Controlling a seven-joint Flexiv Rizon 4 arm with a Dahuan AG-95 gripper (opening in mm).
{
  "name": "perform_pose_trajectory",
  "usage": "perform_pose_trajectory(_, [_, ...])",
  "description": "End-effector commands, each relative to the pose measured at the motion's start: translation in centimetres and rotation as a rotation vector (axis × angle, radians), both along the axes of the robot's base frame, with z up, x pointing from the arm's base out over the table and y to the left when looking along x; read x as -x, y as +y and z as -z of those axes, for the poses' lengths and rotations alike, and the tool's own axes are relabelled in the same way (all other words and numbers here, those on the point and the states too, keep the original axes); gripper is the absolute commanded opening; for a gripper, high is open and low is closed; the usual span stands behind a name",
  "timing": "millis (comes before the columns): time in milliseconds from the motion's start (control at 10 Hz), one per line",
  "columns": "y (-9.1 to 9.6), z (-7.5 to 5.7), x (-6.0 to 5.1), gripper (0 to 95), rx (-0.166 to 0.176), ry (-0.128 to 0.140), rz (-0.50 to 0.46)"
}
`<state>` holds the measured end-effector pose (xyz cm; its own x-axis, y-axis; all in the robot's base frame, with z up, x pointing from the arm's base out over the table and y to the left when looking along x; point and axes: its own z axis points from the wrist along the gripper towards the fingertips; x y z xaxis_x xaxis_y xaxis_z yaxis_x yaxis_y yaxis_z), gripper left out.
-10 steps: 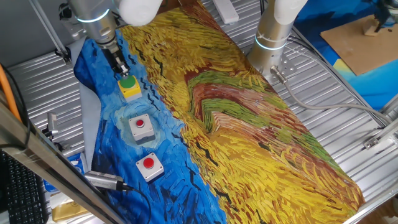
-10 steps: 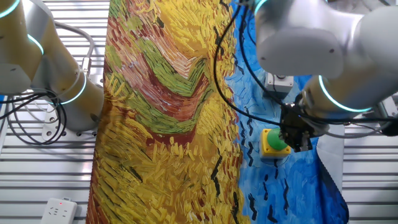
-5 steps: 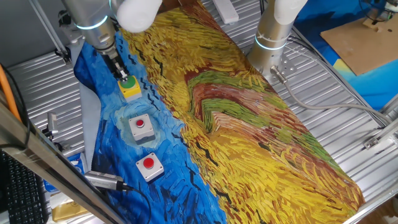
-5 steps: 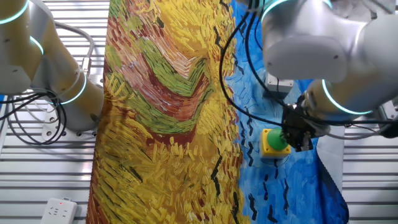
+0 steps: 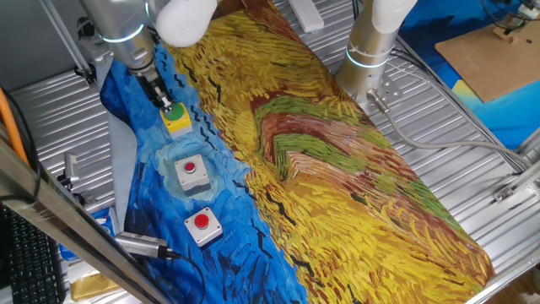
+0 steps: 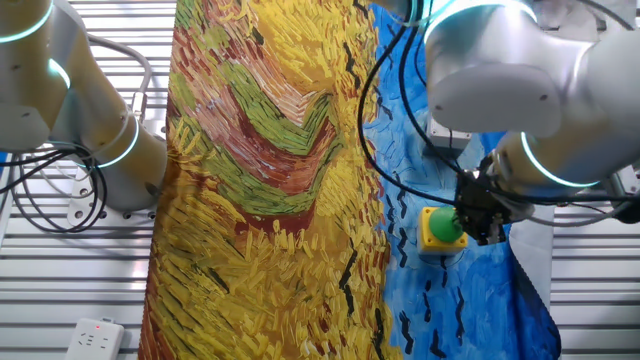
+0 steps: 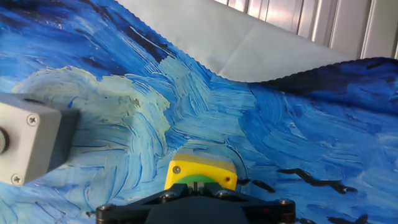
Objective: Press three buttons from left to right in sequence
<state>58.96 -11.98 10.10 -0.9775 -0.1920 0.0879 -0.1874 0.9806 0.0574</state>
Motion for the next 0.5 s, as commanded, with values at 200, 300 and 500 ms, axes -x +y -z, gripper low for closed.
perform_pose_trajectory(200, [0.5,-3.7,0.0,0.0,-0.001,0.02,0.013])
perform_pose_trajectory(300, [0.9,-3.8,0.0,0.0,-0.03,0.025,0.039])
perform_pose_trajectory(500, [2.7,-3.9,0.1,0.0,-0.04,0.029,0.086])
